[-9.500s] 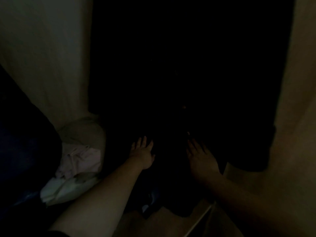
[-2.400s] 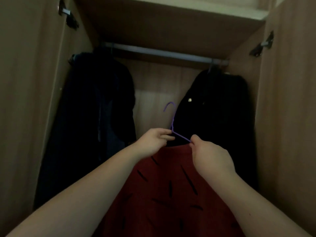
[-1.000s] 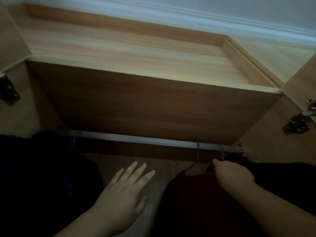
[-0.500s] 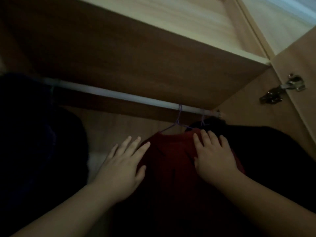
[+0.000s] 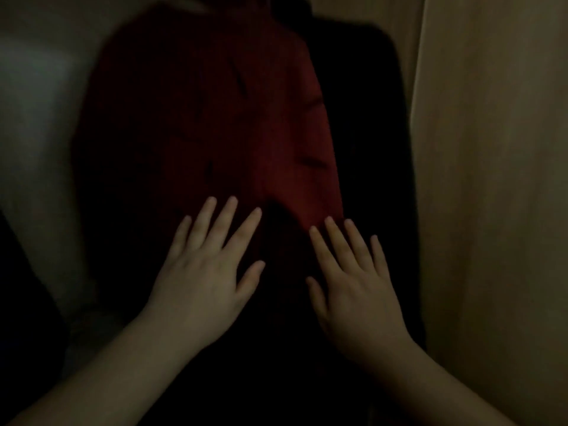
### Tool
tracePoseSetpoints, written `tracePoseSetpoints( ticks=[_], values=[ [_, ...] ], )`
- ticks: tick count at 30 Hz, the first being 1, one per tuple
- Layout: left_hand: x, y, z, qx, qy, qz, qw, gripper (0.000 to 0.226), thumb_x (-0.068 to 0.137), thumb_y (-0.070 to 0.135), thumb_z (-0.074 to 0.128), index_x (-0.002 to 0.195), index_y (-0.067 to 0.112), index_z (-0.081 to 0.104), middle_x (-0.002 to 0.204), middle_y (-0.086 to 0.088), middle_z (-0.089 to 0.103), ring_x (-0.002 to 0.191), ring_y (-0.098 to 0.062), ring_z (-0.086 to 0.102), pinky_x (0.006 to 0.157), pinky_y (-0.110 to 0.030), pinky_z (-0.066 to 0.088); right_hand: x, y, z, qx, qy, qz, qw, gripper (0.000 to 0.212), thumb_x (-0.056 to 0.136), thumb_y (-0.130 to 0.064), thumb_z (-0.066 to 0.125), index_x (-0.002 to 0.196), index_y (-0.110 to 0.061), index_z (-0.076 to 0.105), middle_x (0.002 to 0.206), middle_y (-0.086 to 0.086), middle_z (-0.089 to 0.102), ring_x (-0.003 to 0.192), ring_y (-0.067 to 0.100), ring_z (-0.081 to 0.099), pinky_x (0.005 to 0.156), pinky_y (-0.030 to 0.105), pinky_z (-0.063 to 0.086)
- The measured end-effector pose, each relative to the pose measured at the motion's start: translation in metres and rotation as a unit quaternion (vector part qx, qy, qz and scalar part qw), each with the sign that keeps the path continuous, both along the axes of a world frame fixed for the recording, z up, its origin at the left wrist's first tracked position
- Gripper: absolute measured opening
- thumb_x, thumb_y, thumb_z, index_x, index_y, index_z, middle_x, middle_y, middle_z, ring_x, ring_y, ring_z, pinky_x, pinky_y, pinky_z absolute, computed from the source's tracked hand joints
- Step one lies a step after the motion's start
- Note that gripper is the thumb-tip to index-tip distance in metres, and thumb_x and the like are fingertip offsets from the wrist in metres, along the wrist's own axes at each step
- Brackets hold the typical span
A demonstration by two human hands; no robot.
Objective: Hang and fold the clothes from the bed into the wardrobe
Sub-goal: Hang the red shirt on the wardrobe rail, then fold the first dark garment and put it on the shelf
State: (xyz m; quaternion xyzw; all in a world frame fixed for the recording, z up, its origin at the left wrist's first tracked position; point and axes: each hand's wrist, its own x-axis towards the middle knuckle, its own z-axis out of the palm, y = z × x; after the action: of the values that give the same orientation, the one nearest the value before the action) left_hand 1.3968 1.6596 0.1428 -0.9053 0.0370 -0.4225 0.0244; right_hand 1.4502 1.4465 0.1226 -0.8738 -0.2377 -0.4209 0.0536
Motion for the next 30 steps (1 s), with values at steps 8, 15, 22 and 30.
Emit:
tracePoseSetpoints(
  ticks=[8,15,22,30],
  values=[
    [-0.076,-0.138,-0.154,-0.041,0.183,-0.071,0.98,0.071,0.095,0.064,0.017,0.154,0.041,-0.013,0.166,0.002,-0.005,0.152,-0.021,-0.012,0.123,-0.045,0.002,-0.108,-0.12,-0.161,0.04,0.209,-0.03,0.977,0.066,0.099,-0.053,0.032,0.157,-0.039,0.002,0.166,-0.008,-0.003,0.151,0.015,-0.018,0.122,0.05,-0.002],
    [-0.154,-0.311,-0.242,-0.063,0.282,-0.142,0.947,0.074,0.091,0.063,0.028,0.157,0.037,0.007,0.165,-0.003,0.015,0.152,-0.025,0.004,0.121,-0.048,0.011,-0.234,-0.31,-0.237,0.058,0.266,-0.153,0.95,0.072,0.091,-0.046,0.045,0.156,-0.032,0.02,0.166,0.0,0.015,0.154,0.023,0.003,0.122,0.053,0.011],
    [-0.222,-0.508,-0.266,-0.068,0.305,-0.299,0.902,0.073,0.09,0.064,0.023,0.155,0.041,-0.002,0.166,0.0,0.005,0.153,-0.023,-0.004,0.122,-0.048,0.009,-0.367,-0.485,-0.267,0.086,0.291,-0.291,0.907,0.067,0.093,-0.048,0.037,0.156,-0.029,0.021,0.165,0.003,0.015,0.153,0.025,0.005,0.122,0.054,0.013],
    [-0.239,-0.651,-0.292,-0.054,0.353,-0.399,0.845,0.074,0.087,0.067,0.013,0.154,0.043,-0.004,0.166,0.002,-0.004,0.152,-0.02,-0.012,0.123,-0.046,0.003,-0.449,-0.6,-0.305,0.179,0.302,-0.395,0.849,0.067,0.094,-0.05,0.027,0.157,-0.03,0.017,0.166,-0.001,0.011,0.153,0.02,0.0,0.123,0.051,0.009]
  ],
)
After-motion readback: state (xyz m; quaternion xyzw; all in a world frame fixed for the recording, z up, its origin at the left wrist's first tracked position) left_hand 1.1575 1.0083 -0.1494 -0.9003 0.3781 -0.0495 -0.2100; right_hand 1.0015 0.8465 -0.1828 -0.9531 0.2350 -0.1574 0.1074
